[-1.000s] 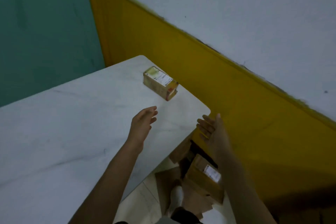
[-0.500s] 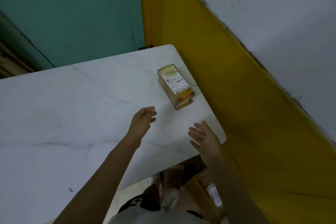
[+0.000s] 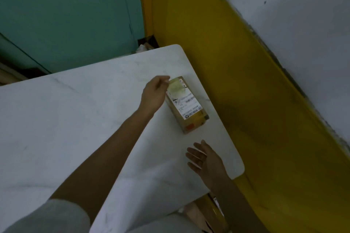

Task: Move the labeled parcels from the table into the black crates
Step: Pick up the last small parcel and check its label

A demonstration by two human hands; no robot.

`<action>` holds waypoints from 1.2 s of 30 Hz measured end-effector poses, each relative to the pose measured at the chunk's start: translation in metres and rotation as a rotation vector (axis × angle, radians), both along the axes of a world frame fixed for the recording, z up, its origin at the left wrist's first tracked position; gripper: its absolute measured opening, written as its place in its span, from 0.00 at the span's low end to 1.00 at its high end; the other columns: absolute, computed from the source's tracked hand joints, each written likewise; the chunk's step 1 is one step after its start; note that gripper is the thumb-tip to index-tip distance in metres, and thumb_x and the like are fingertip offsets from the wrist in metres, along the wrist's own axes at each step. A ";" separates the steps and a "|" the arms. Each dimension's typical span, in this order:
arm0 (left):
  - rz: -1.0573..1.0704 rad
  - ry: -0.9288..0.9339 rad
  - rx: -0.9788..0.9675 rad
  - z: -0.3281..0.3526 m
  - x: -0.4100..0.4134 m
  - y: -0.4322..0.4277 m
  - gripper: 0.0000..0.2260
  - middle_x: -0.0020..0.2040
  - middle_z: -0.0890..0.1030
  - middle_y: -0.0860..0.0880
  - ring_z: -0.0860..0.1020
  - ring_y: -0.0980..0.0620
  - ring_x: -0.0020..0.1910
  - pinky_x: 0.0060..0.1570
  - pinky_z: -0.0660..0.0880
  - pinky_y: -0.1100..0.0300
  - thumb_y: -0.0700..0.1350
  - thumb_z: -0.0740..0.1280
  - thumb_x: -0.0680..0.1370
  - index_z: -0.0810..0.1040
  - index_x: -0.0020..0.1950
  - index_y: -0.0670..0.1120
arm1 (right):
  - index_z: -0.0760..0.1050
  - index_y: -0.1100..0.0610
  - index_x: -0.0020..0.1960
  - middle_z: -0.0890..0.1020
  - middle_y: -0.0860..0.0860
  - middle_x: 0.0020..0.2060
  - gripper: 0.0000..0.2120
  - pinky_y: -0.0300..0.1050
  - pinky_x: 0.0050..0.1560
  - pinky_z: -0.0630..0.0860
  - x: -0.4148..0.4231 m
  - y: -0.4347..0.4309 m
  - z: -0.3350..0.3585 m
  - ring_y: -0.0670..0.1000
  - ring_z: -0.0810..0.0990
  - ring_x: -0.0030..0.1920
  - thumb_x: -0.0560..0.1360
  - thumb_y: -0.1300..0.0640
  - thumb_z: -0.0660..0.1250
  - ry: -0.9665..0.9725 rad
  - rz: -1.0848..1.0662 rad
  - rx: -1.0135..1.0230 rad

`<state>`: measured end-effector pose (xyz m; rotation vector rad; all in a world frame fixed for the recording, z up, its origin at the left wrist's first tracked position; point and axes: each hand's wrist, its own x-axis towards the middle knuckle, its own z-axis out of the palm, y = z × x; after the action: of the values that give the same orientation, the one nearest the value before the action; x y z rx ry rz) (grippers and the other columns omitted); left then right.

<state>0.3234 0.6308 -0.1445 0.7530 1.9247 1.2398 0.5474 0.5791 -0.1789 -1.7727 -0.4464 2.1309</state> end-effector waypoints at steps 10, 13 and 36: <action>-1.286 1.104 -0.349 -0.024 0.006 0.083 0.21 0.70 0.71 0.50 0.61 0.46 0.73 0.71 0.47 0.37 0.62 0.54 0.80 0.69 0.69 0.55 | 0.60 0.53 0.75 0.71 0.59 0.66 0.28 0.54 0.61 0.69 -0.056 0.030 -0.001 0.59 0.71 0.65 0.79 0.46 0.61 0.125 -0.251 -0.044; -1.169 1.106 -0.252 -0.014 0.001 0.084 0.18 0.61 0.77 0.48 0.73 0.45 0.61 0.62 0.64 0.46 0.59 0.57 0.80 0.73 0.65 0.54 | 0.63 0.52 0.74 0.68 0.54 0.70 0.26 0.57 0.61 0.66 -0.057 0.045 0.003 0.57 0.68 0.69 0.79 0.45 0.61 0.055 -0.238 0.077; -0.067 -0.045 0.152 0.129 -0.005 -0.099 0.07 0.40 0.82 0.46 0.84 0.52 0.35 0.34 0.81 0.61 0.36 0.66 0.78 0.73 0.49 0.48 | 0.77 0.41 0.59 0.83 0.36 0.51 0.12 0.32 0.41 0.78 -0.038 0.042 0.114 0.38 0.82 0.50 0.78 0.54 0.66 0.215 0.453 0.922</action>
<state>0.3185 0.5313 -0.0150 0.8529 1.7697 1.3612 0.5096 0.6214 -0.0647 -0.9554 -1.5692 1.8263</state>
